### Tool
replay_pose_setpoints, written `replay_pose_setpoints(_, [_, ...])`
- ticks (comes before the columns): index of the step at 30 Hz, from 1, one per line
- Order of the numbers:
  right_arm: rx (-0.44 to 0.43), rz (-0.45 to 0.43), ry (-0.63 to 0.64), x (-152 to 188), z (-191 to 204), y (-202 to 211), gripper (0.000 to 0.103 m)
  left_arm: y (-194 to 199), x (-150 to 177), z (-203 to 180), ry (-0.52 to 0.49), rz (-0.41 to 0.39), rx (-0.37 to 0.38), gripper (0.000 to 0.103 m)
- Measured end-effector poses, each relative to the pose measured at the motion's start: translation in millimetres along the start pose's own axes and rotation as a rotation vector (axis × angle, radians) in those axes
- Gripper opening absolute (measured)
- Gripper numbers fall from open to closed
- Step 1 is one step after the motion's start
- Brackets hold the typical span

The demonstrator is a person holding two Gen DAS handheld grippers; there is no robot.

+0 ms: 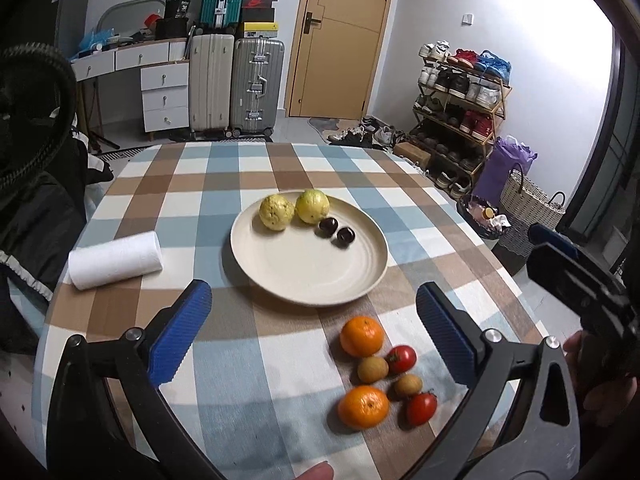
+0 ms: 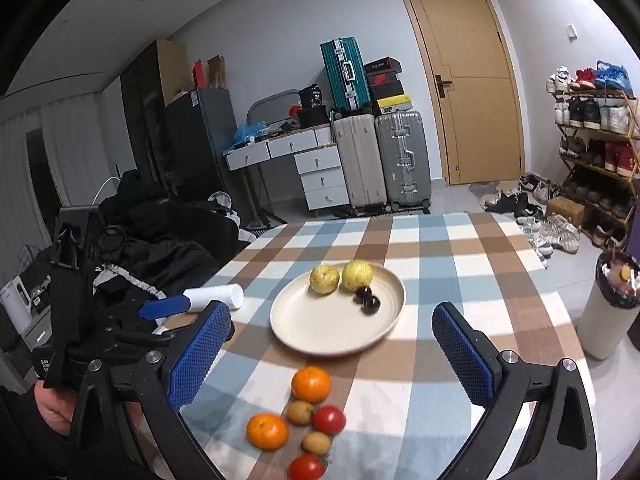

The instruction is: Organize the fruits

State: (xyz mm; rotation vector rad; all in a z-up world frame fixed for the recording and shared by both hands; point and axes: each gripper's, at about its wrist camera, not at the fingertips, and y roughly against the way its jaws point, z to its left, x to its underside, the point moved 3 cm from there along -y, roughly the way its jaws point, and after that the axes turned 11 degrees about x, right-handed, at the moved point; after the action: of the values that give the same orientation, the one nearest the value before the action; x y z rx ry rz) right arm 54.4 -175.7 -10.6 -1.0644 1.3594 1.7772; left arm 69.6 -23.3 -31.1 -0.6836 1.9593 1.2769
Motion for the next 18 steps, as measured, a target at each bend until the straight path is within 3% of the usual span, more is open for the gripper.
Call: replay_pose_setpoints(18, [0.037, 0.197, 0.041, 109, 19, -6, 0.103, -9, 68, 18, 0.041, 0.102, 0.008, 0.102])
